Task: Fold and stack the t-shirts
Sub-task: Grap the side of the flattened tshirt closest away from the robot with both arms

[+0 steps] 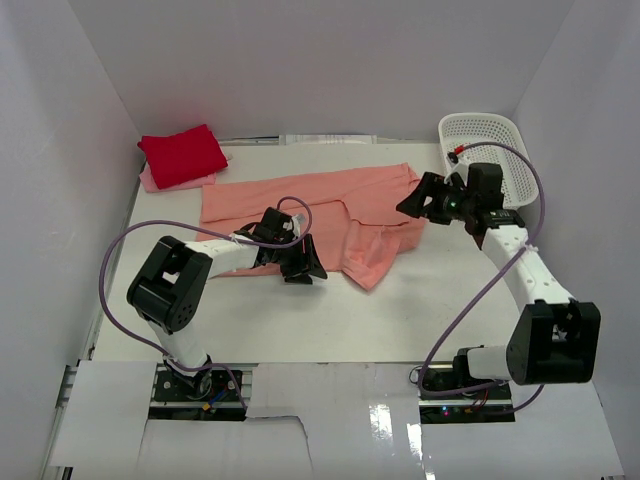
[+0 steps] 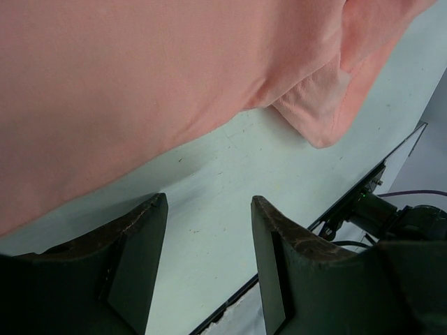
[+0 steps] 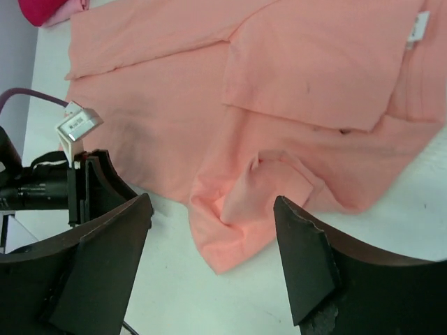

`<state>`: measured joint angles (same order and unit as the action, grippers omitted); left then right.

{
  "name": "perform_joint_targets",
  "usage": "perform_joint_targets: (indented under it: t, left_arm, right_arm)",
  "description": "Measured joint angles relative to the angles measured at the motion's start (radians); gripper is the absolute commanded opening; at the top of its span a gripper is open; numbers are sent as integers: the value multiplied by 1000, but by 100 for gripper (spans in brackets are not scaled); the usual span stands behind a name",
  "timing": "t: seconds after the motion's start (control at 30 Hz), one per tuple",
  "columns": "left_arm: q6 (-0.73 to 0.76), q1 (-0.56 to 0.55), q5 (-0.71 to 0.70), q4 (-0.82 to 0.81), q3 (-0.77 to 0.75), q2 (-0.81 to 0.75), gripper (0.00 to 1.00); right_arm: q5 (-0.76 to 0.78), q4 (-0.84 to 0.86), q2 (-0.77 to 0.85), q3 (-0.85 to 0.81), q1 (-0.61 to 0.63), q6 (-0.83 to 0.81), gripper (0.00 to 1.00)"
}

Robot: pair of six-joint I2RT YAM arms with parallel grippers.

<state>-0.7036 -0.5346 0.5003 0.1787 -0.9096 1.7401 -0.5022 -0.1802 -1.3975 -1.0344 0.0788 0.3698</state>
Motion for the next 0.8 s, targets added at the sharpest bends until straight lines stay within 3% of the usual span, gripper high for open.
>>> perform_joint_targets:
  t: [0.1, 0.27, 0.57, 0.67, 0.8]
  left_arm:
    - [0, 0, -5, 0, 0, 0, 61]
    - [-3, 0, -19, 1, -1, 0, 62]
    - [-19, 13, -38, 87, -34, -119, 63]
    - [-18, 87, -27, 117, -57, -232, 63]
    - [5, 293, -71, 169, -64, -375, 63]
  right_arm:
    - [42, -57, 90, 55, 1, -40, 64]
    - [61, -103, 47, 173, 1, -69, 54]
    - [44, -70, -90, 265, 1, -66, 57]
    - [25, -18, -125, 266, 1, -58, 57]
    - [5, 43, -184, 266, 1, -37, 56]
